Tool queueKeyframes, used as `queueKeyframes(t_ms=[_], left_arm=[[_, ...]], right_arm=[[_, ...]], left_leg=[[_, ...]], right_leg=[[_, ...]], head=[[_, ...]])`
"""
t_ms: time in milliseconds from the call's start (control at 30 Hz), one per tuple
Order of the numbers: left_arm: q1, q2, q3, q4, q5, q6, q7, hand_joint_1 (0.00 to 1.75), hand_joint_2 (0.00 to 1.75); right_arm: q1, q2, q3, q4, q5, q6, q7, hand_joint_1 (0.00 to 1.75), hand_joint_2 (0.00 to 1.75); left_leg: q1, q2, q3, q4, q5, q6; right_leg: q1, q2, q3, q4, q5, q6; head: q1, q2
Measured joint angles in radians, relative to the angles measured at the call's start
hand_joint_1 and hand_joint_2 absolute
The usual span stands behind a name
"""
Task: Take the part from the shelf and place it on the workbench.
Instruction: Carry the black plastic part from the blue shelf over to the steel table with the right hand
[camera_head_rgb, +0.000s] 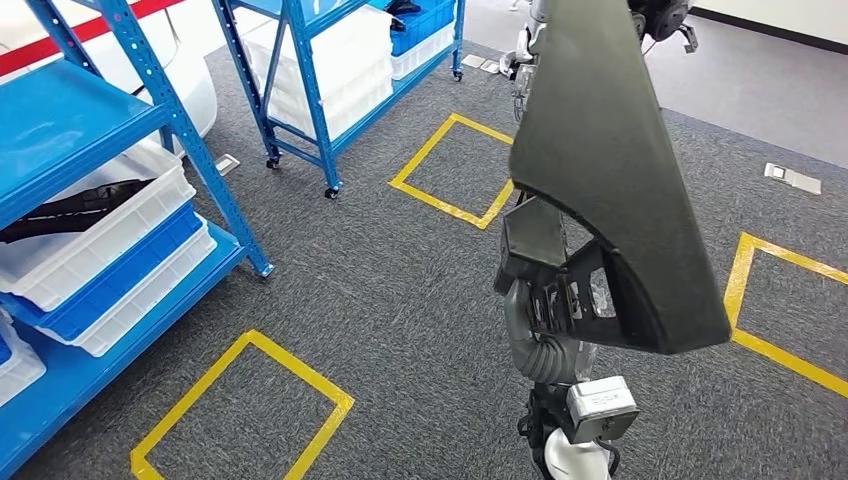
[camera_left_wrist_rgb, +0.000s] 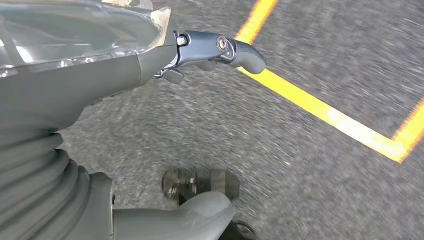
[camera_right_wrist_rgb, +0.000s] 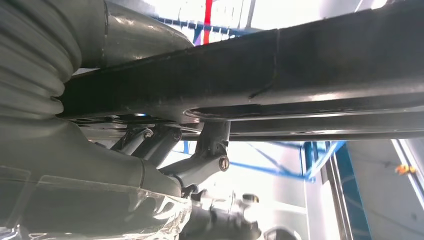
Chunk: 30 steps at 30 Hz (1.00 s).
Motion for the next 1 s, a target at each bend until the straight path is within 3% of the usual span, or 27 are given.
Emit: queueKeyframes(t_ms=[67,100,133,167,200,267,333,400,433,467,500,567,633,667,700,767,800,833,900,933,967,1000], left_arm=[[-0.009,0.000,-0.001,-0.002,0.005,-0.006,0.012,0.00,1.75],[-0.013,-0.001,-0.001,-0.002,0.010,-0.006,0.018,0.00,1.75],[-0.017,-0.002,-0.001,-0.002,0.017,-0.002,0.023,0.00,1.75],[-0.021,-0.004,0.000,-0.003,0.022,0.005,0.027,0.00,1.75],[-0.024,-0.008,0.000,-0.003,0.025,0.012,0.030,0.00,1.75],[-0.028,-0.014,0.000,-0.004,0.026,0.022,0.032,0.00,1.75],[-0.027,-0.018,0.001,-0.004,0.030,0.031,0.033,0.00,1.75],[-0.025,-0.022,0.005,-0.004,0.038,0.041,0.037,0.00,1.75],[-0.024,-0.025,0.009,-0.004,0.044,0.046,0.039,0.00,1.75],[-0.023,-0.027,0.013,-0.004,0.049,0.050,0.041,0.00,1.75],[-0.022,-0.030,0.016,-0.004,0.053,0.053,0.041,0.00,1.75],[-0.019,-0.034,0.018,-0.004,0.056,0.056,0.041,0.00,1.75],[-0.016,-0.037,0.024,-0.004,0.063,0.061,0.041,0.00,1.75],[-0.016,-0.039,0.029,-0.004,0.068,0.066,0.041,0.00,1.75],[-0.015,-0.041,0.034,-0.004,0.072,0.071,0.043,0.00,1.75],[-0.013,-0.044,0.042,-0.003,0.071,0.080,0.049,0.00,1.75],[-0.010,-0.044,0.043,-0.003,0.066,0.082,0.051,0.00,1.75],[-0.005,-0.044,0.043,-0.003,0.061,0.079,0.052,0.00,1.75],[0.009,-0.040,0.043,-0.002,0.052,0.060,0.047,0.00,1.75],[0.015,-0.037,0.043,-0.002,0.050,0.049,0.043,0.00,1.75],[0.021,-0.033,0.043,-0.002,0.049,0.039,0.041,0.00,1.75],[0.025,-0.028,0.043,-0.002,0.048,0.034,0.040,0.00,1.75]], right_arm=[[-0.003,-0.004,-0.003,-0.006,0.005,-0.001,0.001,1.75,1.75],[-0.005,-0.007,-0.003,-0.010,0.009,-0.003,0.003,1.75,1.75],[-0.006,-0.009,-0.004,-0.014,0.013,-0.006,0.006,1.75,1.75],[-0.006,-0.012,-0.005,-0.018,0.017,-0.009,0.009,1.75,1.75],[-0.006,-0.016,-0.007,-0.022,0.018,-0.012,0.012,1.75,1.75],[-0.007,-0.024,-0.012,-0.027,0.017,-0.015,0.014,1.75,1.75],[-0.005,-0.031,-0.017,-0.028,0.011,-0.021,0.014,1.75,1.75],[0.010,-0.038,-0.020,-0.028,0.001,-0.033,0.003,1.75,1.75],[0.023,-0.041,-0.024,-0.028,-0.005,-0.041,-0.006,1.75,1.75],[0.035,-0.044,-0.027,-0.028,-0.011,-0.047,-0.016,1.75,1.75],[0.045,-0.046,-0.031,-0.028,-0.016,-0.052,-0.024,1.75,1.75],[0.054,-0.049,-0.037,-0.028,-0.021,-0.058,-0.033,1.75,1.75],[0.057,-0.051,-0.042,-0.028,-0.023,-0.063,-0.036,1.75,1.75],[0.060,-0.052,-0.045,-0.028,-0.026,-0.066,-0.037,1.75,1.75],[0.063,-0.053,-0.050,-0.029,-0.029,-0.069,-0.037,1.75,1.75],[0.067,-0.053,-0.060,-0.032,-0.039,-0.074,-0.033,1.75,1.75],[0.068,-0.052,-0.065,-0.034,-0.043,-0.075,-0.029,1.75,1.75],[0.068,-0.052,-0.070,-0.036,-0.045,-0.077,-0.024,1.75,1.75],[0.072,-0.051,-0.076,-0.039,-0.044,-0.080,-0.016,1.75,1.75],[0.076,-0.051,-0.078,-0.041,-0.043,-0.081,-0.014,1.75,1.75],[0.079,-0.051,-0.080,-0.044,-0.042,-0.082,-0.013,1.75,1.75],[0.081,-0.051,-0.083,-0.047,-0.042,-0.082,-0.012,1.75,1.75]], left_leg=[[0.012,-0.050,0.046,-0.115,0.045,-0.006],[0.012,-0.068,0.055,-0.140,0.048,-0.004],[0.008,-0.070,0.056,-0.148,0.044,0.001],[0.003,-0.058,0.058,-0.148,0.046,0.011],[-0.001,-0.044,0.062,-0.154,0.051,0.023],[-0.002,-0.016,0.070,-0.166,0.063,0.042],[-0.005,0.013,0.071,-0.170,0.065,0.049],[-0.007,0.042,0.070,-0.170,0.064,0.051],[-0.008,0.054,0.070,-0.170,0.063,0.050],[-0.008,0.065,0.071,-0.170,0.061,0.049],[-0.008,0.076,0.073,-0.170,0.060,0.047],[-0.012,0.096,0.079,-0.170,0.054,0.038],[-0.017,0.115,0.088,-0.174,0.048,0.027],[-0.018,0.125,0.093,-0.178,0.046,0.021],[-0.017,0.128,0.097,-0.179,0.043,0.015],[-0.013,0.097,0.088,-0.146,0.014,0.009],[-0.012,0.069,0.067,-0.099,-0.014,0.008],[-0.013,0.044,0.037,-0.034,-0.049,0.009],[-0.014,0.023,-0.024,0.083,-0.095,0.010],[-0.013,0.020,-0.038,0.102,-0.091,0.010],[-0.013,0.018,-0.032,0.081,-0.066,0.011],[-0.011,0.010,-0.011,0.027,-0.028,0.011]], right_leg=[[0.003,0.025,-0.012,0.019,-0.006,0.012],[0.005,0.036,-0.021,0.025,-0.007,0.021],[0.007,0.048,-0.029,0.026,-0.006,0.032],[0.007,0.060,-0.036,0.022,-0.001,0.042],[0.006,0.057,-0.041,0.022,0.002,0.051],[0.006,0.005,-0.067,0.065,-0.017,0.056],[0.006,-0.051,-0.124,0.179,-0.067,0.052],[0.005,-0.061,-0.173,0.277,-0.097,0.057],[0.004,-0.063,-0.173,0.280,-0.093,0.064],[0.004,-0.067,-0.155,0.248,-0.078,0.071],[0.004,-0.080,-0.117,0.179,-0.054,0.077],[0.011,-0.124,-0.050,0.056,-0.015,0.073],[0.023,-0.142,-0.030,0.014,-0.001,0.053],[0.027,-0.131,-0.029,0.011,0.001,0.045],[0.020,-0.119,-0.029,0.009,0.004,0.036],[0.006,-0.096,-0.025,0.003,0.009,0.020],[0.001,-0.086,-0.023,0.001,0.010,0.012],[0.004,-0.075,-0.023,0.001,0.010,0.006],[0.010,-0.051,-0.022,0.001,0.009,-0.003],[0.012,-0.037,-0.022,0.002,0.010,-0.004],[0.013,-0.022,-0.021,0.003,0.010,-0.004],[0.013,-0.008,-0.021,0.006,0.009,-0.004]], head=[[0.001,0.000],[0.002,0.000],[0.003,0.000],[0.004,0.000],[0.004,0.000],[0.008,0.000],[0.013,0.000],[0.013,0.000],[0.013,0.000],[0.014,0.000],[0.014,0.000],[0.014,0.000],[0.013,0.000],[0.013,0.000],[0.012,0.000],[0.007,0.000],[0.005,0.000],[0.003,0.000],[0.002,0.000],[0.002,0.000],[0.002,0.000],[0.002,0.000]])
